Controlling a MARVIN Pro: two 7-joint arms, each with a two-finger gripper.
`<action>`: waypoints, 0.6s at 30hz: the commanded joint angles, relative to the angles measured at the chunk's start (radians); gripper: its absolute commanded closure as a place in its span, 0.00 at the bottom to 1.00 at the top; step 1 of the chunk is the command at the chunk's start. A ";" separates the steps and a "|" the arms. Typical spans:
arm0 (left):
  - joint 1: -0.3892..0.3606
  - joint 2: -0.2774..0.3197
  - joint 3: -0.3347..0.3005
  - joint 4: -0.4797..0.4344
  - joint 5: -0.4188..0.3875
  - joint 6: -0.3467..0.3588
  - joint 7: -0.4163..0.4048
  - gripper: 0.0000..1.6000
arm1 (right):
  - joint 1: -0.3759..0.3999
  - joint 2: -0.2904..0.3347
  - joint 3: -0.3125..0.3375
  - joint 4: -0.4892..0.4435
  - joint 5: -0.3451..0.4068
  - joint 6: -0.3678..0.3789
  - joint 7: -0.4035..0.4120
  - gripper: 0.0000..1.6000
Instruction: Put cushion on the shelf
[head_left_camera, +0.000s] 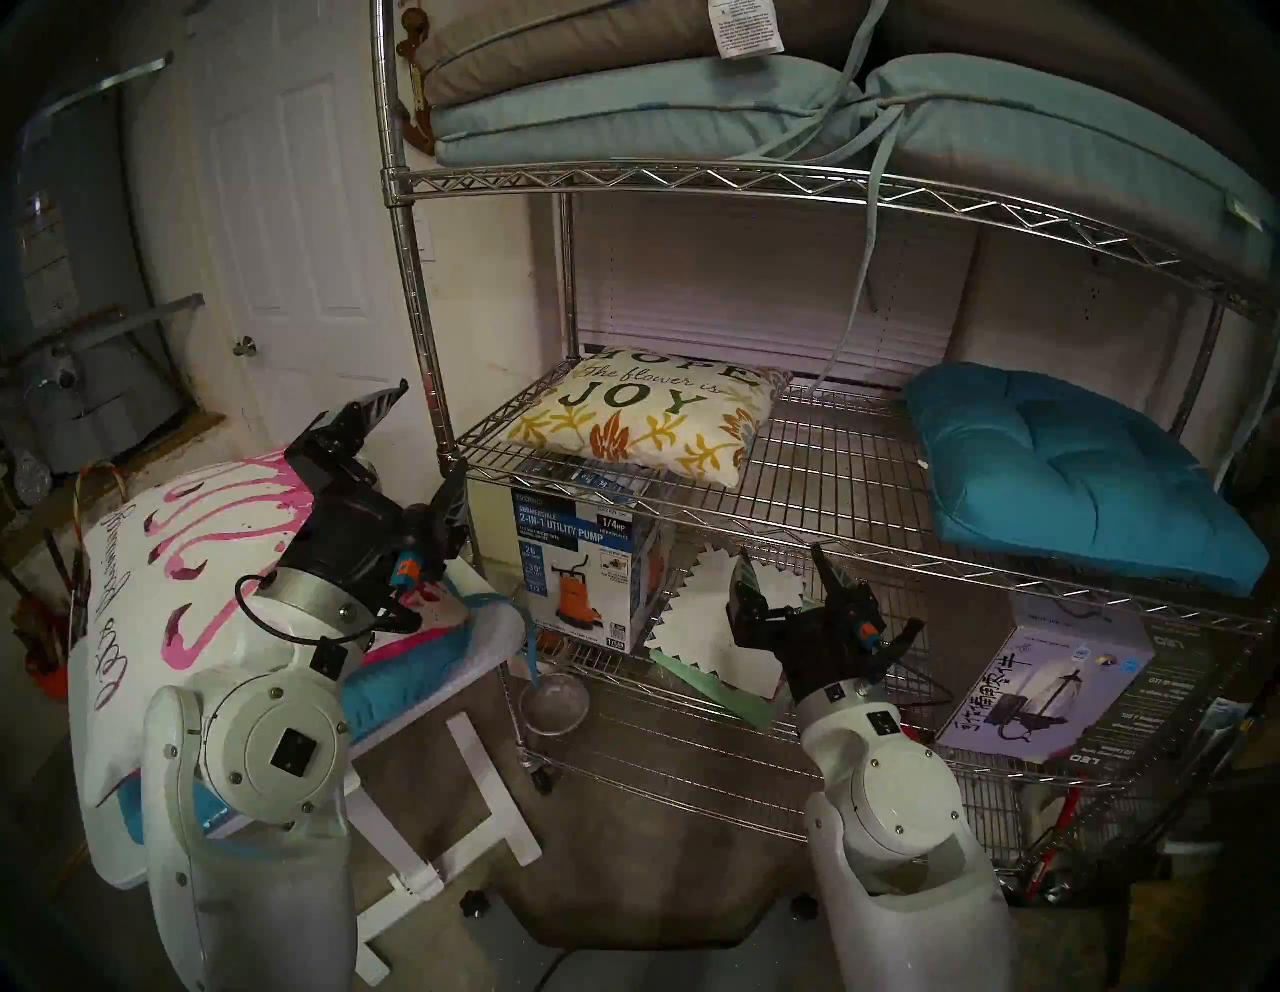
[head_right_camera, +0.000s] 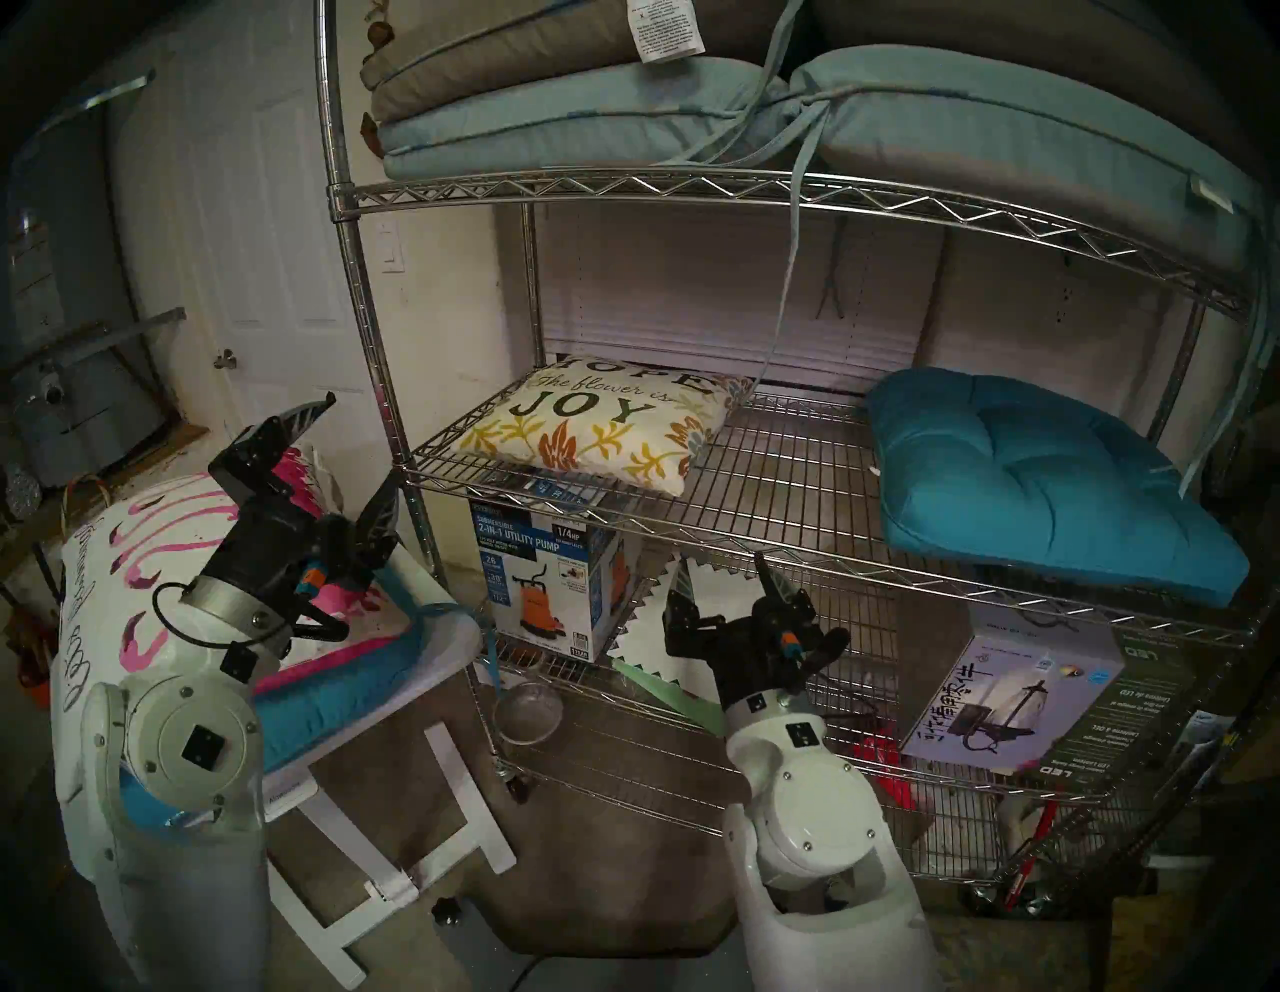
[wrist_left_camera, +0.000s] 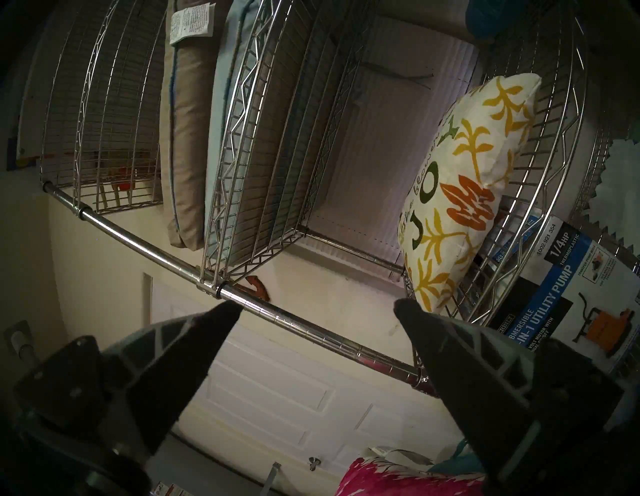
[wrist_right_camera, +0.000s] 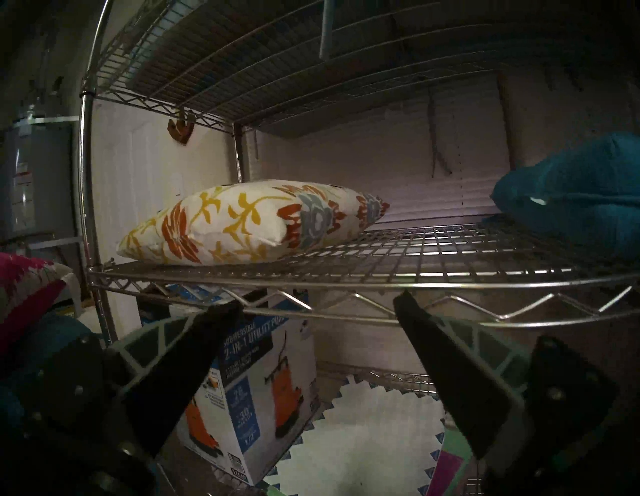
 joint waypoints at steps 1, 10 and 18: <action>-0.003 -0.001 0.003 -0.025 0.000 -0.001 0.002 0.00 | 0.132 0.003 -0.054 -0.020 0.043 0.034 -0.038 0.00; -0.003 -0.005 0.002 -0.025 0.001 -0.004 0.000 0.00 | 0.206 -0.015 -0.063 -0.035 0.290 0.105 -0.072 0.00; -0.004 -0.009 0.001 -0.025 0.003 -0.006 -0.002 0.00 | 0.279 -0.027 -0.074 0.000 0.518 0.152 -0.116 0.00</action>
